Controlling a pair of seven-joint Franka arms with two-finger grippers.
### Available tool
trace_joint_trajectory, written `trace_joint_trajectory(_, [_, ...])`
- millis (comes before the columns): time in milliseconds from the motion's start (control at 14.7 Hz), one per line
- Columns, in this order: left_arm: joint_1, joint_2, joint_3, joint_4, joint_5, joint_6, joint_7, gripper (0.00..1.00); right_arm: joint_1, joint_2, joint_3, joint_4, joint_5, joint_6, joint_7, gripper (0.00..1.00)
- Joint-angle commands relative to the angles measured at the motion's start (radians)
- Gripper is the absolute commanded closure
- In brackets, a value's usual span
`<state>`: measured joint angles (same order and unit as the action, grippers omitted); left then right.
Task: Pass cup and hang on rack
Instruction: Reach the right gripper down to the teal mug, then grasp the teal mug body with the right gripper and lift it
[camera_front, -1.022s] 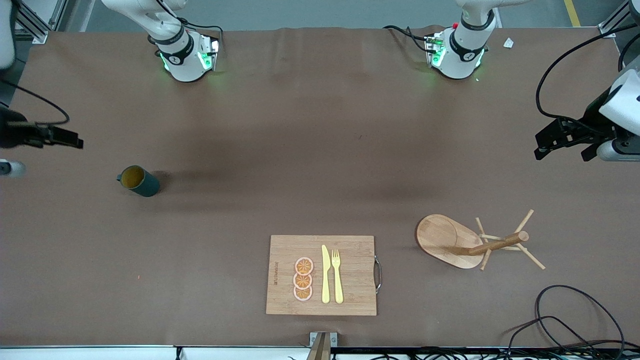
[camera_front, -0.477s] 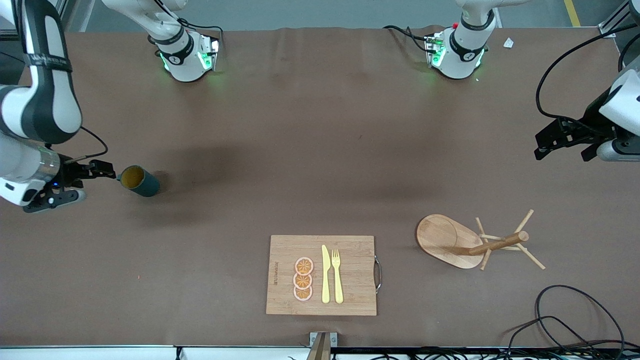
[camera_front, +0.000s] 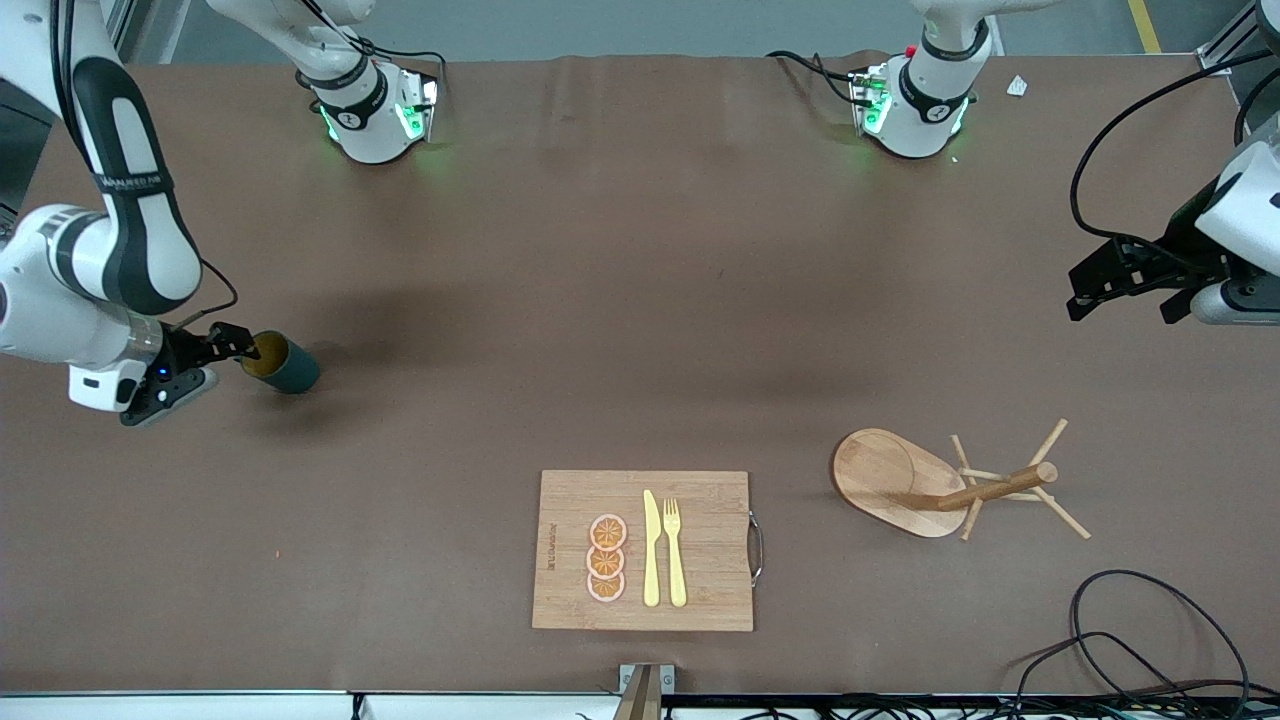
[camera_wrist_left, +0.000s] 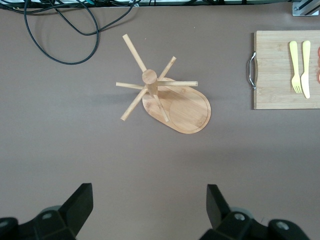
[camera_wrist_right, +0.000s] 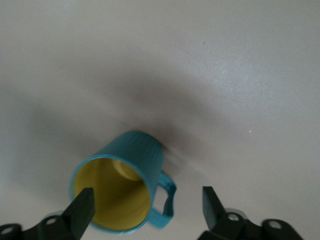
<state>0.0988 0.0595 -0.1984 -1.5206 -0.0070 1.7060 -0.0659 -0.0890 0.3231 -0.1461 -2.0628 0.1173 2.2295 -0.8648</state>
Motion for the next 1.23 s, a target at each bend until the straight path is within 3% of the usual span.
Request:
trace_joint_trajectory(0, [0.001,0.007,-0.001,0.016,-0.001,-0.017,-0.002,0.0,-0.002,0.02,0.008,-0.037,0.022,0.064,-0.039,0.25])
trace_joint_trajectory(136, [0.001,0.007,-0.001,0.016,-0.001,-0.017,0.001,0.0,0.005,0.033,0.008,-0.039,0.022,0.064,-0.04,0.49])
trace_joint_trajectory(341, [0.001,0.007,-0.001,0.016,-0.001,-0.017,0.006,0.0,0.02,0.031,0.008,-0.04,0.022,0.052,-0.1,0.95])
trace_joint_trajectory(409, [0.001,0.007,-0.001,0.016,-0.001,-0.017,0.006,0.0,0.022,0.03,0.008,-0.039,0.022,0.047,-0.1,1.0])
trace_joint_trajectory(545, [0.001,0.007,-0.001,0.016,-0.001,-0.017,0.008,0.0,0.053,0.007,0.008,-0.023,0.024,-0.026,-0.053,1.0])
trace_joint_trajectory(749, [0.001,0.007,-0.001,0.016,-0.001,-0.017,0.009,0.0,0.147,-0.064,0.01,0.021,0.022,-0.16,0.176,1.0])
trace_joint_trajectory(1158, [0.001,0.007,-0.001,0.016,-0.001,-0.017,0.011,0.0,0.403,-0.105,0.02,0.052,0.021,-0.18,0.533,1.0])
